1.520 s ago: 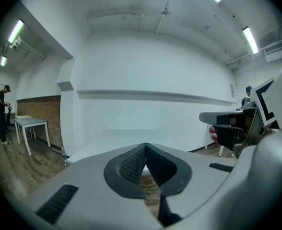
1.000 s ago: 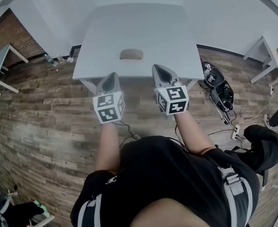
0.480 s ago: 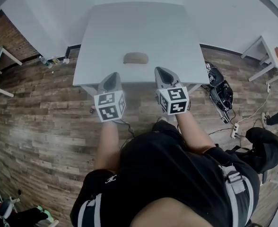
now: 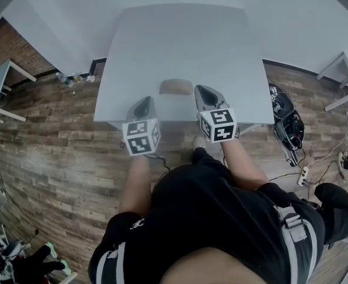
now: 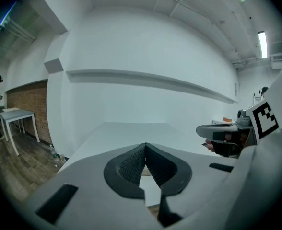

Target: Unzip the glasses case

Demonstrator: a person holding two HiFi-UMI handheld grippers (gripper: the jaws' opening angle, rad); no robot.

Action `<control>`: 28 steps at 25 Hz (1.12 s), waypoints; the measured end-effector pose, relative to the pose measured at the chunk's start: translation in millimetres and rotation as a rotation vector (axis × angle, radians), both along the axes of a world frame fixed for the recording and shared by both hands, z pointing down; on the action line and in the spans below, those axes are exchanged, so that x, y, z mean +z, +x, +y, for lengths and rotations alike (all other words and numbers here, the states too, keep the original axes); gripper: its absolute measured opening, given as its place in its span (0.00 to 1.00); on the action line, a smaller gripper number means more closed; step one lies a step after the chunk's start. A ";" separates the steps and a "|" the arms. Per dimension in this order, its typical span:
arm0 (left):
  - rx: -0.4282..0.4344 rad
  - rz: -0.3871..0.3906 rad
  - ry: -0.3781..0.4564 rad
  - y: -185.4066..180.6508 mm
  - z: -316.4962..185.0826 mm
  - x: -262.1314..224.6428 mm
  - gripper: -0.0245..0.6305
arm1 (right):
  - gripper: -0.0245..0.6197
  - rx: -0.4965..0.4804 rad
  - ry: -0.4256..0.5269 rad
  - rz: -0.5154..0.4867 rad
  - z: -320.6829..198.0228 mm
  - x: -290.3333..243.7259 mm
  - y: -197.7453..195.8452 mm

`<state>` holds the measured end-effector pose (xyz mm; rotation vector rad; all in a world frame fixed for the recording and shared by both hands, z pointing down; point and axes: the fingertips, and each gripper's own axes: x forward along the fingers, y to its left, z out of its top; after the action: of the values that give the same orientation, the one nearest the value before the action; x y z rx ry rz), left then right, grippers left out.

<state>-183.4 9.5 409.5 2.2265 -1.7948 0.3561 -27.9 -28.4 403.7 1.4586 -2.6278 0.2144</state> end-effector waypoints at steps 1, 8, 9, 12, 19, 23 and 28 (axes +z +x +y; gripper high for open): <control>0.001 -0.007 -0.007 5.4 -14.3 1.8 0.03 | 0.05 -0.010 -0.002 0.002 -15.1 0.8 3.5; -0.014 -0.035 -0.061 32.4 -104.4 4.7 0.03 | 0.05 -0.112 -0.052 0.022 -115.2 6.7 18.7; -0.022 -0.011 -0.074 36.9 -112.9 6.4 0.03 | 0.05 -0.135 -0.067 0.029 -125.7 10.6 20.6; -0.074 0.050 -0.113 41.7 -133.4 13.7 0.03 | 0.05 -0.215 -0.088 0.073 -152.5 22.6 22.0; -0.212 0.032 -0.202 20.3 -170.9 43.8 0.03 | 0.05 -0.457 -0.147 0.227 -199.8 74.9 2.8; -0.273 0.042 -0.264 17.7 -174.5 68.4 0.03 | 0.06 -0.620 -0.194 0.289 -210.1 111.7 -8.1; -0.310 0.076 -0.341 5.7 -163.9 102.4 0.03 | 0.35 -0.843 -0.323 0.353 -204.7 164.4 -49.1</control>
<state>-177.7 -154.4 511.9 1.6831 -1.8412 0.4650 -77.0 -233.1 568.1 0.2030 -2.4956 0.2375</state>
